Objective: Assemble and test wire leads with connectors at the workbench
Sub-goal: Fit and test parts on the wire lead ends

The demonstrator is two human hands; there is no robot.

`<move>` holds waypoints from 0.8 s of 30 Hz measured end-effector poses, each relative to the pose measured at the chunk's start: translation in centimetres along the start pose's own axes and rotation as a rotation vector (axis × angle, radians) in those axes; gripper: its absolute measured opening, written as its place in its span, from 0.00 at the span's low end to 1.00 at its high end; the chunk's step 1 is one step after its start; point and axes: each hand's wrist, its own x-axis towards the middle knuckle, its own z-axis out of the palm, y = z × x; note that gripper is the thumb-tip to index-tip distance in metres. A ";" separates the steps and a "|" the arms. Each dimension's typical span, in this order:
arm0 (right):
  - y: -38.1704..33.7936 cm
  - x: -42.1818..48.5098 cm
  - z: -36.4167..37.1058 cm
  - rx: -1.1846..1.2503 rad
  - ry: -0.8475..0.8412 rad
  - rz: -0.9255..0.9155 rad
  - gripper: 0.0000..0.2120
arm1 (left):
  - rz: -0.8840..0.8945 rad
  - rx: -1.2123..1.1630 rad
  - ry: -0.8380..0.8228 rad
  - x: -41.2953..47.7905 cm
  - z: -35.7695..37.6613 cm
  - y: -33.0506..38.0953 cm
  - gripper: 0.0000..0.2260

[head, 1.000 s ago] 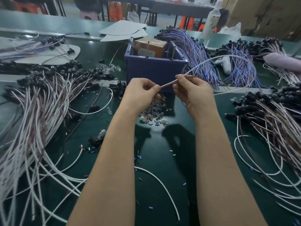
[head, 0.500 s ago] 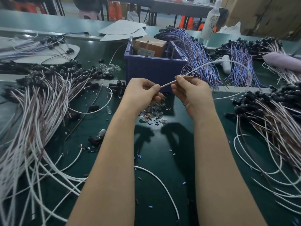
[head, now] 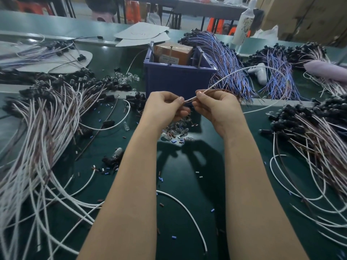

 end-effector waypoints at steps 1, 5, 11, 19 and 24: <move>0.0 0.0 0.1 0.001 -0.004 0.000 0.05 | 0.001 0.003 0.001 0.0 0.0 0.0 0.07; 0.1 0.0 0.4 0.013 -0.006 0.003 0.06 | 0.015 0.042 0.006 0.0 0.3 -0.1 0.08; 0.0 -0.1 -0.1 -0.030 -0.003 0.004 0.06 | 0.022 0.095 0.016 0.1 0.2 -0.2 0.07; 0.1 -0.3 0.4 -0.031 -0.031 -0.010 0.06 | 0.029 0.109 -0.026 0.0 0.5 -0.1 0.09; 0.0 -0.3 0.4 -0.008 -0.009 -0.018 0.08 | 0.055 0.177 -0.033 0.2 0.5 -0.3 0.07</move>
